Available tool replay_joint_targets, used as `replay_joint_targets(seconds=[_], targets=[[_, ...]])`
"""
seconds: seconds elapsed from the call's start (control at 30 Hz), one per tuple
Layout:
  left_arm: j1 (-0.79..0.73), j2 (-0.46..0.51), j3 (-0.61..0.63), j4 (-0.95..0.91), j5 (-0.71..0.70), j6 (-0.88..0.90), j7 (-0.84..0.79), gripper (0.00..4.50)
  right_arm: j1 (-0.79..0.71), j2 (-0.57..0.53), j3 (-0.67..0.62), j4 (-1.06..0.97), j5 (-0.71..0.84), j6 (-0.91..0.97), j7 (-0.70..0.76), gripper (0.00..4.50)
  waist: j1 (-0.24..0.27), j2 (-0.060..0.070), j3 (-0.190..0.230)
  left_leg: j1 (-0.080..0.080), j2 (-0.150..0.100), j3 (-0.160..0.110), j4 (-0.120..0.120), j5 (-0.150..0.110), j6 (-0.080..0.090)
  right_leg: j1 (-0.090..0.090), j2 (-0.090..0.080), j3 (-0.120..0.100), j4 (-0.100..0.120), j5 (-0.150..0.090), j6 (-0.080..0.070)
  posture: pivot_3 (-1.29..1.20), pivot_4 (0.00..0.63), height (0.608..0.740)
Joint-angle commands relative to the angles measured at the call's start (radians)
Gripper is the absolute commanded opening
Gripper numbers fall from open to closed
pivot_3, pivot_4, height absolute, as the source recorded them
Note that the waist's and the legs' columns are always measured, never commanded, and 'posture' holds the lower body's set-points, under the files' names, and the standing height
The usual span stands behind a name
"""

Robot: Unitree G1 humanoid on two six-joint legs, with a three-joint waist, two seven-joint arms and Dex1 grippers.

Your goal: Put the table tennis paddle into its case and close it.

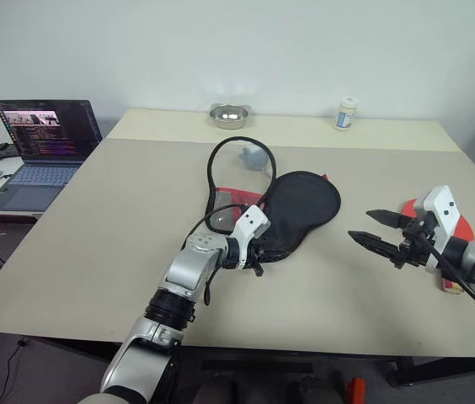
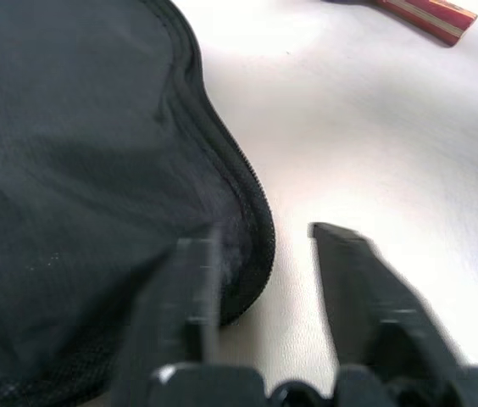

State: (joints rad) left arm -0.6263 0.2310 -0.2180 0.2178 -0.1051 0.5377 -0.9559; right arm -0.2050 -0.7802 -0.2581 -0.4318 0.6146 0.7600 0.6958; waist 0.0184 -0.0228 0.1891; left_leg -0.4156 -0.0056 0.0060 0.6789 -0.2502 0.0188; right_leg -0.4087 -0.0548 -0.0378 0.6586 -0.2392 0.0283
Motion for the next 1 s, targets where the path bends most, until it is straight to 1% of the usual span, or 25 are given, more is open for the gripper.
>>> replay_joint_targets(seconds=[0.03, 0.1, 0.23, 0.33, 0.4, 0.47, 0.53, 0.63, 0.87, 0.97, 1.0], targets=[[0.036, 0.099, -0.037, -0.166, -0.074, -0.005, -0.157, 3.32, -0.040, 0.005, 0.003, -0.023, 0.017, 0.072, -0.063, 3.48, -0.004, 0.000, 0.000, 0.000, 0.000, 0.000, 0.000, 0.000, 0.000, 0.000, 0.000, 0.000, 0.000, 0.000, 0.000, 0.00, 0.150, 0.740], [0.050, 0.164, -0.029, -0.193, -0.088, -0.037, -0.205, 4.00, -0.063, 0.032, 0.004, -0.027, 0.031, 0.105, -0.101, 3.48, -0.008, 0.001, 0.000, 0.000, 0.001, 0.000, -0.001, 0.000, 0.000, -0.001, 0.000, 0.000, 0.000, -0.001, -0.002, 0.00, 0.150, 0.740], [0.034, 0.273, 0.065, -0.144, -0.105, -0.124, -0.204, 4.00, -0.105, 0.085, 0.061, -0.037, 0.049, 0.143, -0.126, 3.48, -0.009, 0.001, 0.000, 0.001, 0.002, -0.001, -0.001, 0.000, 0.000, -0.001, 0.001, -0.001, 0.002, -0.001, -0.004, 0.00, 0.150, 0.740], [0.022, 0.314, 0.141, -0.126, -0.149, -0.147, -0.202, 4.00, -0.126, 0.146, 0.130, -0.032, 0.012, 0.102, -0.152, 3.48, -0.010, 0.001, 0.000, 0.001, 0.002, -0.001, -0.001, 0.000, 0.000, -0.001, 0.001, -0.001, 0.001, -0.001, -0.004, 0.00, 0.150, 0.740], [0.026, 0.342, 0.184, -0.122, -0.165, -0.165, -0.197, 4.00, -0.150, 0.201, 0.169, 0.004, 0.007, 0.111, -0.175, 3.48, -0.011, 0.001, 0.000, 0.000, 0.002, -0.001, -0.001, 0.000, 0.000, -0.001, 0.001, -0.001, 0.001, -0.001, -0.004, 0.00, 0.150, 0.740], [0.030, 0.361, 0.214, -0.121, -0.180, -0.167, -0.188, 4.06, -0.167, 0.235, 0.203, 0.040, -0.003, 0.126, -0.184, 3.83, -0.013, 0.001, 0.000, 0.000, 0.001, 0.000, -0.001, 0.000, 0.000, -0.001, 0.001, -0.001, 0.000, -0.001, -0.004, 0.00, 0.150, 0.740], [0.038, 0.376, 0.241, -0.132, -0.198, -0.160, -0.177, 4.06, -0.189, 0.266, 0.250, 0.088, -0.050, 0.127, -0.219, 4.41, -0.013, 0.001, 0.000, -0.001, 0.001, 0.000, -0.001, 0.000, 0.000, -0.001, 0.000, -0.001, 0.000, -0.001, -0.004, 0.00, 0.150, 0.740], [0.055, 0.401, 0.250, -0.140, -0.187, -0.169, -0.158, 4.06, -0.226, 0.320, 0.282, 0.178, -0.103, 0.126, -0.272, 4.46, -0.012, 0.001, 0.000, 0.000, 0.001, 0.000, -0.001, 0.000, 0.000, -0.001, 0.000, -0.001, 0.000, 0.000, -0.004, 0.00, 0.150, 0.740], [0.076, 0.423, 0.234, -0.154, -0.178, -0.191, -0.140, 4.06, -0.267, 0.376, 0.278, 0.327, -0.157, 0.101, -0.280, 4.46, -0.013, 0.001, 0.000, 0.000, 0.001, 0.000, -0.001, 0.000, 0.000, -0.002, 0.000, 0.000, 0.001, 0.000, -0.004, 0.00, 0.150, 0.740], [0.079, 0.430, 0.223, -0.152, -0.155, -0.206, -0.124, 4.06, -0.291, 0.407, 0.294, 0.374, -0.174, 0.089, -0.275, 4.46, -0.017, 0.001, 0.000, 0.000, 0.001, 0.000, -0.001, 0.000, 0.000, -0.002, 0.001, 0.000, 0.001, 0.000, -0.004, 0.00, 0.150, 0.740], [0.081, 0.434, 0.216, -0.148, -0.144, -0.217, -0.125, 4.06, -0.300, 0.415, 0.308, 0.392, -0.177, 0.076, -0.253, 4.46, -0.018, 0.001, 0.000, 0.000, 0.001, 0.000, -0.001, 0.000, 0.000, -0.002, 0.001, 0.000, 0.002, 0.000, -0.004, 0.00, 0.150, 0.740]])
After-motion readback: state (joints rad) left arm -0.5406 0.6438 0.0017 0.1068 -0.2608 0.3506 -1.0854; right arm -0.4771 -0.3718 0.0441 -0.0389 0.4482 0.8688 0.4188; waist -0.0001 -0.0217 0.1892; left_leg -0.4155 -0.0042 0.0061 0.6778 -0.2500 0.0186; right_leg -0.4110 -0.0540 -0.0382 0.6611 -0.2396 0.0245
